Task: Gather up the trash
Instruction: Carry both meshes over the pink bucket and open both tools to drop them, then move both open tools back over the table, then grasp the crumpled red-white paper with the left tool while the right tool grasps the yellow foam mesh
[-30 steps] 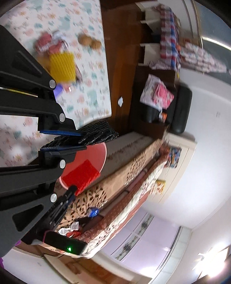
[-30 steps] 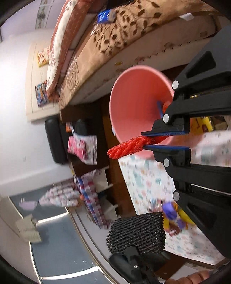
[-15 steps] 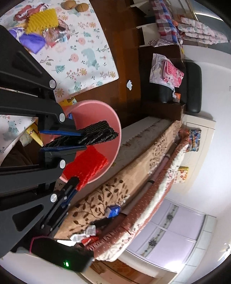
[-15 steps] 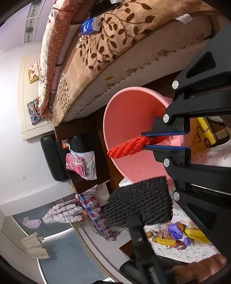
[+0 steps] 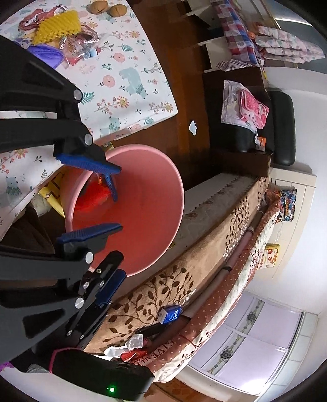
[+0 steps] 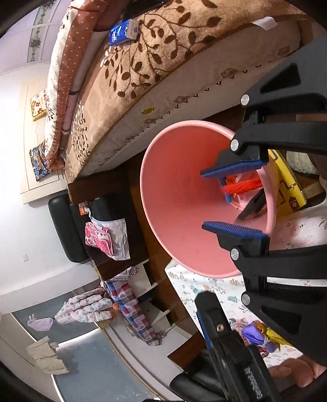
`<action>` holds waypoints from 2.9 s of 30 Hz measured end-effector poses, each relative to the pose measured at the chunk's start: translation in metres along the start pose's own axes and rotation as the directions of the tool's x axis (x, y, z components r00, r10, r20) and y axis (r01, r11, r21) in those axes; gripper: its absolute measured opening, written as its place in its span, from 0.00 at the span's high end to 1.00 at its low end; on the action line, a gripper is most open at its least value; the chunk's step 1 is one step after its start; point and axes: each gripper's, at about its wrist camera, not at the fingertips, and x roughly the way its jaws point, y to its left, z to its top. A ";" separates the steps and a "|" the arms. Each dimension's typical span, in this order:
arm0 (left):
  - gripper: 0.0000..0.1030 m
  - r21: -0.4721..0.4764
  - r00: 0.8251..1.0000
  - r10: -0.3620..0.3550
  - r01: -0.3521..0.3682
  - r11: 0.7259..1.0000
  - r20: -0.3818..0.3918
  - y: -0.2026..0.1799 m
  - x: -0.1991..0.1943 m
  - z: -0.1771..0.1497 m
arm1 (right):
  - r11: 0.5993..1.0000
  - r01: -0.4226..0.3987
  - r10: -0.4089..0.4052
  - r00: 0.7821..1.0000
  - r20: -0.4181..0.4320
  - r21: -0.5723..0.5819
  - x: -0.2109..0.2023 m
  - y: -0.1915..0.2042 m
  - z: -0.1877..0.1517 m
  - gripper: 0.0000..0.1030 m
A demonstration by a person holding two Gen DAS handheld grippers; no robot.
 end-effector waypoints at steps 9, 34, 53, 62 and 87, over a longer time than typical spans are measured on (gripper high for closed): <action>0.62 0.042 0.993 0.095 -0.099 0.994 0.070 0.013 -0.042 -0.004 | 0.998 0.041 -0.040 0.999 -0.019 0.044 0.003 0.010 0.004 0.64; 0.49 -0.223 0.901 0.404 -0.366 0.904 0.160 0.167 -0.191 -0.067 | 0.984 -0.175 0.174 0.984 -0.050 -0.024 -0.020 0.091 -0.022 0.65; 0.55 -0.184 0.913 0.405 -0.407 0.895 -0.053 0.209 -0.117 -0.133 | 0.933 -0.326 0.315 0.944 -0.094 -0.151 -0.020 0.160 -0.035 0.65; 0.83 -0.236 0.934 0.354 -0.355 0.904 -0.051 0.230 -0.125 -0.141 | 0.874 -0.447 0.403 0.886 -0.229 -0.190 0.003 0.204 -0.035 0.65; 0.83 -0.332 0.939 0.342 -0.315 0.889 0.026 0.236 -0.179 -0.156 | 0.834 -0.512 0.429 0.836 -0.342 -0.204 0.019 0.235 -0.067 0.92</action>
